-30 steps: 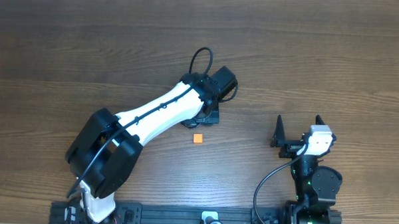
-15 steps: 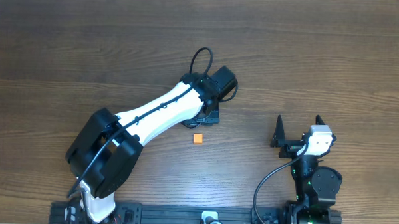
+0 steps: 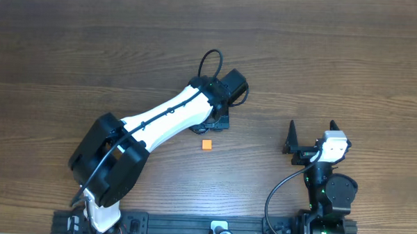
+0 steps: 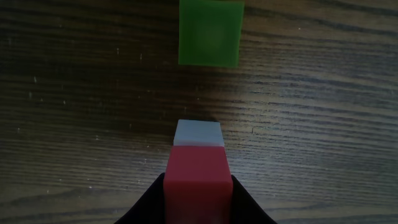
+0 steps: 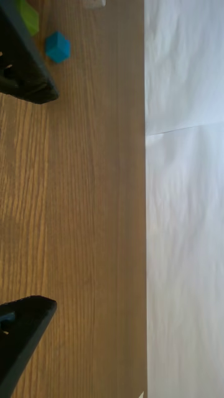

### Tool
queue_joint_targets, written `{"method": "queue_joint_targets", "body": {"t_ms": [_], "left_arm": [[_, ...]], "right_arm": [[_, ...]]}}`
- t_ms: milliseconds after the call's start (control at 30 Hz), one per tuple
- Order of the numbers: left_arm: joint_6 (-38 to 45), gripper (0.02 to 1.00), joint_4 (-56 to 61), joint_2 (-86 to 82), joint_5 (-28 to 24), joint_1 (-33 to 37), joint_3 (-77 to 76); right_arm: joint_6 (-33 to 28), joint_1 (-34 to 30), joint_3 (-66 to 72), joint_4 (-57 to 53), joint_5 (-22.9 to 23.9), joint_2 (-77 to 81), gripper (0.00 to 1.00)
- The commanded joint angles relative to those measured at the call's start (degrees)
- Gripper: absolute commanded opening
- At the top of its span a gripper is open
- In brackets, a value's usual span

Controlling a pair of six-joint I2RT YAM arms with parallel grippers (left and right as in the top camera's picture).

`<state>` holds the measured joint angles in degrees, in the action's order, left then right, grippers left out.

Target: Stack Cubes

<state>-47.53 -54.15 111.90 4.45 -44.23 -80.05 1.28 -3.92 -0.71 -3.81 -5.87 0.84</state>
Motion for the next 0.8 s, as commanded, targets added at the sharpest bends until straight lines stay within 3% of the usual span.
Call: {"method": "queue_joint_targets", "body": {"t_ms": [33, 400, 800], "left_arm": [[0.66, 0.058, 0.07, 0.74, -0.57, 0.44, -0.90], [0.61, 0.071, -0.15, 0.79, -0.85, 0.63, -0.85], [0.63, 0.180, -0.15, 0.96, -0.98, 0.63, -0.85]], "right_arm": [[-0.09, 0.26, 0.42, -0.04, 0.35, -0.52, 0.991], [-0.09, 0.26, 0.42, -0.04, 0.35, -0.52, 0.993], [-0.09, 0.26, 0.42, -0.04, 0.35, -0.52, 0.991]]}}
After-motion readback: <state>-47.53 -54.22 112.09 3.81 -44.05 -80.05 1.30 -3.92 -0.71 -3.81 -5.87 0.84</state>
